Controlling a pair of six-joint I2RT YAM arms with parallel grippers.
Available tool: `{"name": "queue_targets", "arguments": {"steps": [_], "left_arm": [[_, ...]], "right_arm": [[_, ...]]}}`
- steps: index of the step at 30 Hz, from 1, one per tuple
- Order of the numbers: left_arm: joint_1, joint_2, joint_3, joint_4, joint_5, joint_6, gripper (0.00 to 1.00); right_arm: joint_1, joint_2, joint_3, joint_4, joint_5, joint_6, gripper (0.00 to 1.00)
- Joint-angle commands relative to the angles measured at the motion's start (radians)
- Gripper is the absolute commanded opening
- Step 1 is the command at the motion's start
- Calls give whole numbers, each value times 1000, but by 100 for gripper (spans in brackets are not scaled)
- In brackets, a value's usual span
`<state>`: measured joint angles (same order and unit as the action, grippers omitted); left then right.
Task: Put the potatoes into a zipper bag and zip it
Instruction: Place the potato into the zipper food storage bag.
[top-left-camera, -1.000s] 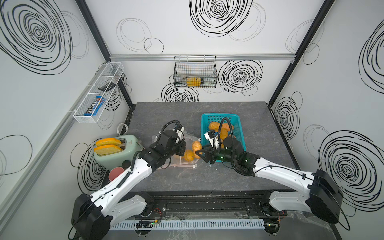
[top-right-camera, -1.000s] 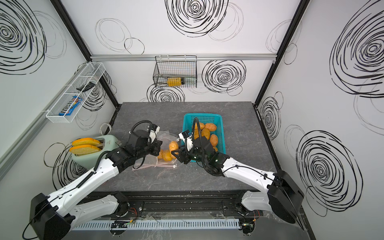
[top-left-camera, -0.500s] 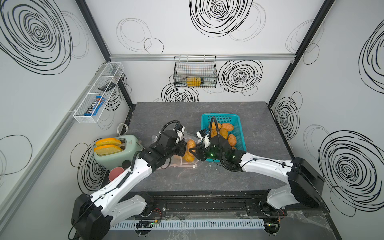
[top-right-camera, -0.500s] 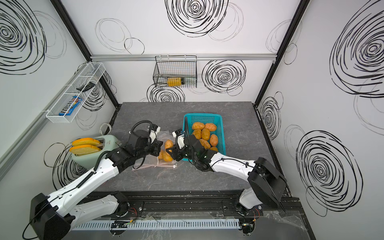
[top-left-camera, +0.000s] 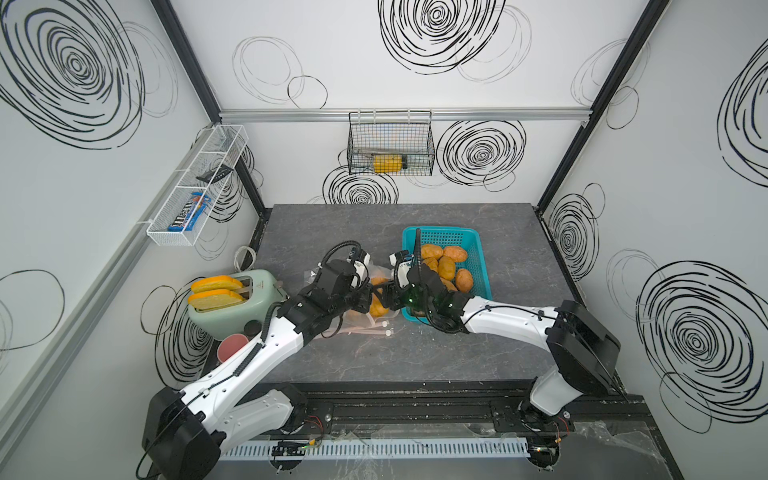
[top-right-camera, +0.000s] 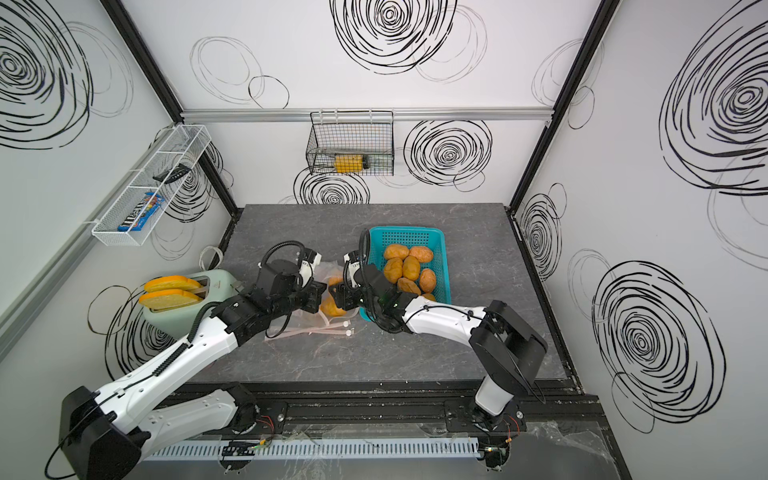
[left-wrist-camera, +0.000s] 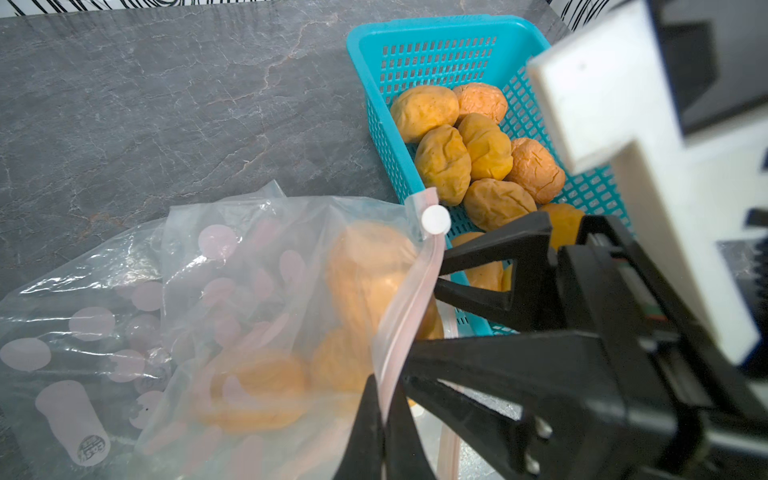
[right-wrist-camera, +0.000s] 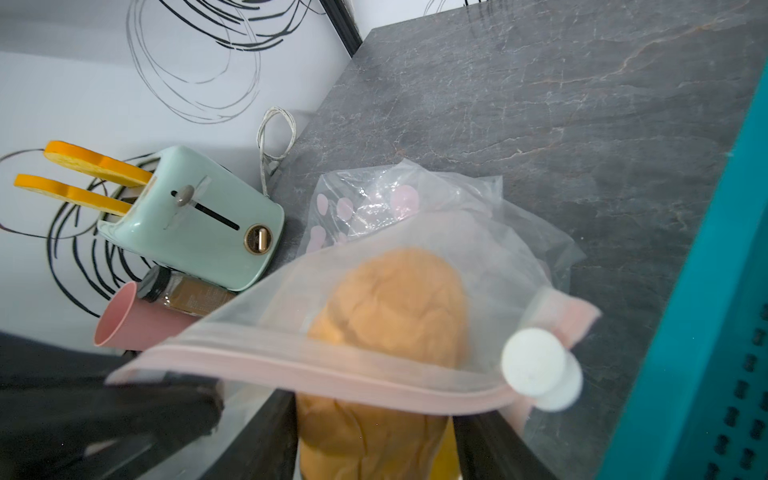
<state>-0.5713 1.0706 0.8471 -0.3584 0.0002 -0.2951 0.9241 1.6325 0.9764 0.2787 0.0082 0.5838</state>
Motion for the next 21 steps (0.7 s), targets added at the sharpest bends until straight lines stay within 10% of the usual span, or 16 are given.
{"name": "queue_targets", "arguments": {"steps": [1, 21], "left_arm": [[2, -22, 3, 27, 9, 5, 0], [2, -23, 4, 23, -2, 6, 0]], "right_arm": [[-6, 15, 57, -57, 23, 16, 71], [-116, -267, -171, -79, -131, -83, 70]]}}
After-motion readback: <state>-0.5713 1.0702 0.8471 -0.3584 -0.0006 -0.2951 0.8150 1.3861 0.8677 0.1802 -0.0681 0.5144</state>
